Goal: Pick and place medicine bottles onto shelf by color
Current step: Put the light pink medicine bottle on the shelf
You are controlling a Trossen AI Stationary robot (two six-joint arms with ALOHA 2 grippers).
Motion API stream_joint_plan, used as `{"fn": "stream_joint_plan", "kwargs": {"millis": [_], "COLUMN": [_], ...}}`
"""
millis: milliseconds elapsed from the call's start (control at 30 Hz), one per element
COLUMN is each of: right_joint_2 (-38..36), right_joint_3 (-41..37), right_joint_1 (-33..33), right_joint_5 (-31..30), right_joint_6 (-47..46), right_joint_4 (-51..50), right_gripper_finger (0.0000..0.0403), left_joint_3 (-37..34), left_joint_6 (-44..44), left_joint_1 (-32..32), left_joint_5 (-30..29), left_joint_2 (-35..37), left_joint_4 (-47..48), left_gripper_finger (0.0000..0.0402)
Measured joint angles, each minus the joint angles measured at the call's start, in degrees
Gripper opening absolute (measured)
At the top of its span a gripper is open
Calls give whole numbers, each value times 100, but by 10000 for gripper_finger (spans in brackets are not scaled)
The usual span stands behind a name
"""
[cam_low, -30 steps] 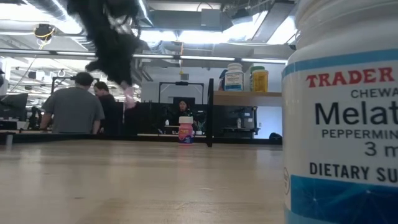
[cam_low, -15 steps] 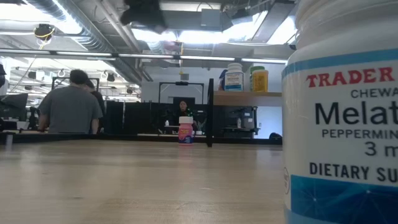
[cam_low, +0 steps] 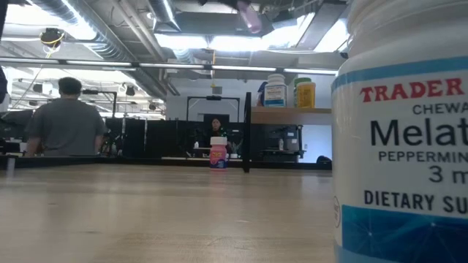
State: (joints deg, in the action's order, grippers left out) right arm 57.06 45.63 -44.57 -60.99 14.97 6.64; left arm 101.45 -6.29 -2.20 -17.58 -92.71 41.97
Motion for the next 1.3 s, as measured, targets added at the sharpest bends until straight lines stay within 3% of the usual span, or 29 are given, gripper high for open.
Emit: {"fn": "stream_joint_plan", "kwargs": {"millis": [333, 667, 867, 1100, 1300], "right_joint_2": [4, 349, 601, 888, 1120], "right_joint_3": [0, -1, 0, 0, 0], "right_joint_1": [889, 2008, 2441, 2840, 3108], "right_joint_5": [1237, 2688, 3100, 3178, 3714], "right_joint_6": [-1273, -1768, -1765, -1586, -1410], "right_joint_4": [-722, -844, -819, -505, -52], "right_gripper_finger": [235, 235, 235, 235, 235], "left_joint_3": [341, 343, 343, 343, 343], "left_joint_6": [1457, 1629, 1607, 1603, 1590], "left_joint_1": [659, 837, 836, 831, 818], "left_joint_5": [32, 44, 70, 71, 71], "left_joint_2": [-622, -810, -797, -797, -797], "left_joint_4": [-112, -255, -290, -334, -340], "left_gripper_finger": [88, 88, 88, 88, 88]}}
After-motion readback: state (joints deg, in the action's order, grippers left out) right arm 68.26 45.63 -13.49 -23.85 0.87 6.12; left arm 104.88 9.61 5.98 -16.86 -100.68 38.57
